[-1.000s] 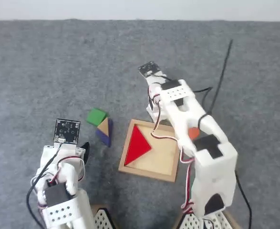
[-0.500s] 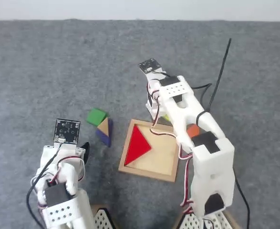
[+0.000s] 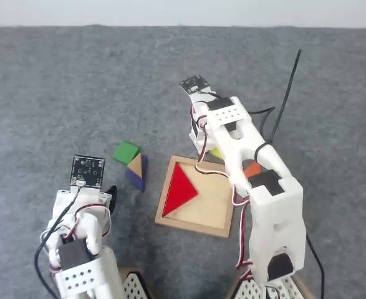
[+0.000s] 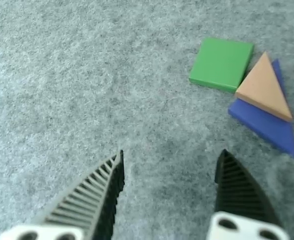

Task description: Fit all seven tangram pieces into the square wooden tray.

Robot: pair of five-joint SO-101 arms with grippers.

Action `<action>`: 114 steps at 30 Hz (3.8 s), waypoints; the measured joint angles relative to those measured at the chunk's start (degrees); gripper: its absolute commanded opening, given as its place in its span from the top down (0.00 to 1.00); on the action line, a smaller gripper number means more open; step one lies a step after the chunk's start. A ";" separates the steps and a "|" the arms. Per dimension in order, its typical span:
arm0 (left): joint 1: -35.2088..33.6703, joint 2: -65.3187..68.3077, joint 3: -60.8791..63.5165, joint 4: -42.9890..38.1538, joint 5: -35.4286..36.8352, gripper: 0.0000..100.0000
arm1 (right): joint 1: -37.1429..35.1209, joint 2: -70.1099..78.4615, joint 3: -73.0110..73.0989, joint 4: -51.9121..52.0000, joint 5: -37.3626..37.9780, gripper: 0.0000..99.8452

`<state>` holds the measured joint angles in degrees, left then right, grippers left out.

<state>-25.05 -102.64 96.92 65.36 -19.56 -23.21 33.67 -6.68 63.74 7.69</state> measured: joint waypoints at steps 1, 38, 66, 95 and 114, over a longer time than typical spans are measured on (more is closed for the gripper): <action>0.00 0.00 0.00 0.00 0.00 0.72 | 0.00 0.00 0.00 0.00 -0.62 0.67; 0.00 0.00 0.00 0.00 0.00 0.72 | -1.32 -6.59 6.42 4.75 6.07 0.55; 0.09 0.00 0.00 0.00 0.00 0.72 | 1.93 0.97 -1.14 3.87 8.88 0.61; 0.09 0.00 0.00 0.00 0.00 0.72 | 2.20 -0.79 -4.57 10.64 5.27 0.70; 0.09 0.00 0.00 0.00 0.00 0.72 | -9.93 -14.24 -4.57 28.13 6.51 0.70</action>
<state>-24.97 -102.64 96.92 65.36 -19.56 -33.14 19.43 -11.25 91.87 14.20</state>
